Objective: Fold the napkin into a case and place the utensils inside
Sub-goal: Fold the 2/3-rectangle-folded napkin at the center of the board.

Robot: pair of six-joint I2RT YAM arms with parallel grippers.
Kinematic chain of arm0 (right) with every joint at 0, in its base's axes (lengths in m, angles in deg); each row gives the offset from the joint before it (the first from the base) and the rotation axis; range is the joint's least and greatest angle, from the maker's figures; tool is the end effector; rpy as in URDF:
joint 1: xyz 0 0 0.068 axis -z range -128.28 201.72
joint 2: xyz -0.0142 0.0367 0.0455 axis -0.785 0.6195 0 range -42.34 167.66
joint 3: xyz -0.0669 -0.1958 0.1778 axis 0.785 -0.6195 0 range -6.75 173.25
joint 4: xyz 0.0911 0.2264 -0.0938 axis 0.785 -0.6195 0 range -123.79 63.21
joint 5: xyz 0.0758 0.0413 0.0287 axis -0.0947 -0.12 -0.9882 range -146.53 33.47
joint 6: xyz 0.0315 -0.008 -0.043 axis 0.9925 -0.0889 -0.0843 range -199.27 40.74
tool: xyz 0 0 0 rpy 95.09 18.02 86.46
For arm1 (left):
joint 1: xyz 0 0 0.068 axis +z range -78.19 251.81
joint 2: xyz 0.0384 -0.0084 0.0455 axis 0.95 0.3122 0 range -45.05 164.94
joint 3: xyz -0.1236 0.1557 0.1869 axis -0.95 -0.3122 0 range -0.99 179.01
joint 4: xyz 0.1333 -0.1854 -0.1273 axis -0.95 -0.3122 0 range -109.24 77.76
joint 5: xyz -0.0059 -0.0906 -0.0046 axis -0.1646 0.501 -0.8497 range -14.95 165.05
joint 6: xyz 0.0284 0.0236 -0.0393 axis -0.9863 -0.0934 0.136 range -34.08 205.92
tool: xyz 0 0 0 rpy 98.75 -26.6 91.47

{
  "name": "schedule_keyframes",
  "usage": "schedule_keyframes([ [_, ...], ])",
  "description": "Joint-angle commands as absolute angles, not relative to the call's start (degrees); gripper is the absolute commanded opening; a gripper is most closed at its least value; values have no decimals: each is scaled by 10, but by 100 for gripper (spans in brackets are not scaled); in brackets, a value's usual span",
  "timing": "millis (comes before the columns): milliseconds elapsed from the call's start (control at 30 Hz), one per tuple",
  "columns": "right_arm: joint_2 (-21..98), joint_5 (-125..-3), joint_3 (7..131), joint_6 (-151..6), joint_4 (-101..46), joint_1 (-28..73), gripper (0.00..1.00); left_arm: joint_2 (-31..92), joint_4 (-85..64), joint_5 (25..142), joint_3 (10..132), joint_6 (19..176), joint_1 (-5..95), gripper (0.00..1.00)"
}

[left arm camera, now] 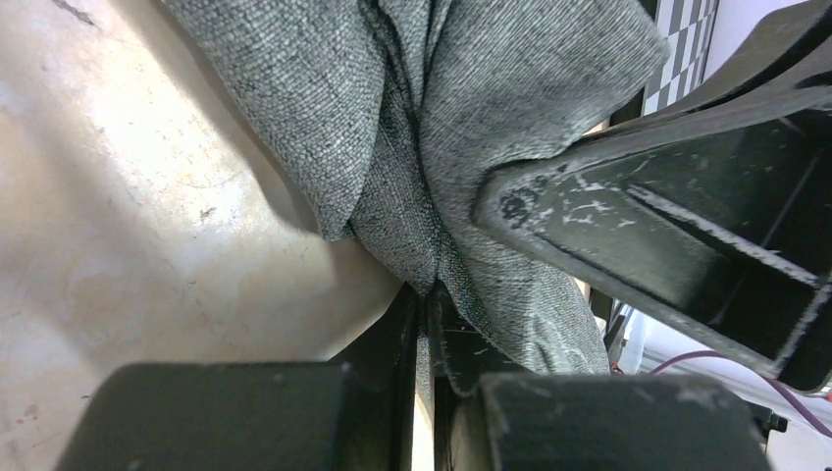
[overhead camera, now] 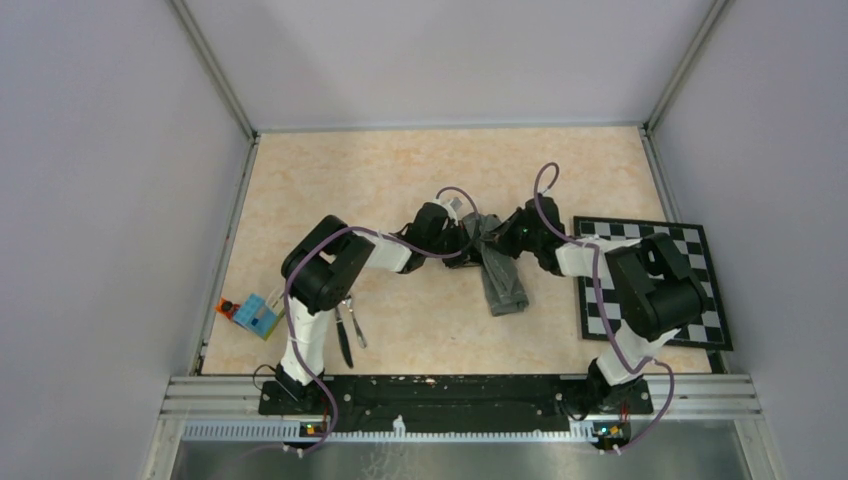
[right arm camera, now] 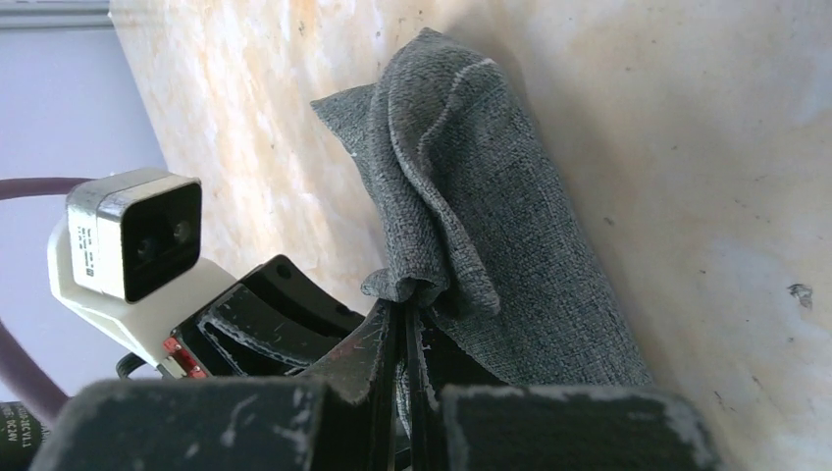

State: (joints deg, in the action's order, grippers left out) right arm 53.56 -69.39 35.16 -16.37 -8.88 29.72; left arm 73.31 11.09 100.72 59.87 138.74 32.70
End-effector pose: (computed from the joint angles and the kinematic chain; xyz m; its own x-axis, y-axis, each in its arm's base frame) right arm 0.3008 0.1300 0.1492 -0.7224 0.6441 -0.2516 0.2436 0.5775 0.7792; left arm 0.3125 -0.2740 0.1118 -0.9379 -0.1629 -0.3061 0.1644 0.5683 -0.8062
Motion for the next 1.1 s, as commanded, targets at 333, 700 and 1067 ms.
schedule_keyframes([
  [333, 585, -687, 295, -140, 38, 289, 0, 676, 97, 977, 545, 1348, 326, 34],
  [700, 567, -688, 309, -125, 38, 290, 0, 651, 113, 980, 527, 1318, 314, 76],
  [1067, 555, -701, 317, -131, 29, 290, 0, 712, 14, 908, 583, 1329, 304, 39],
])
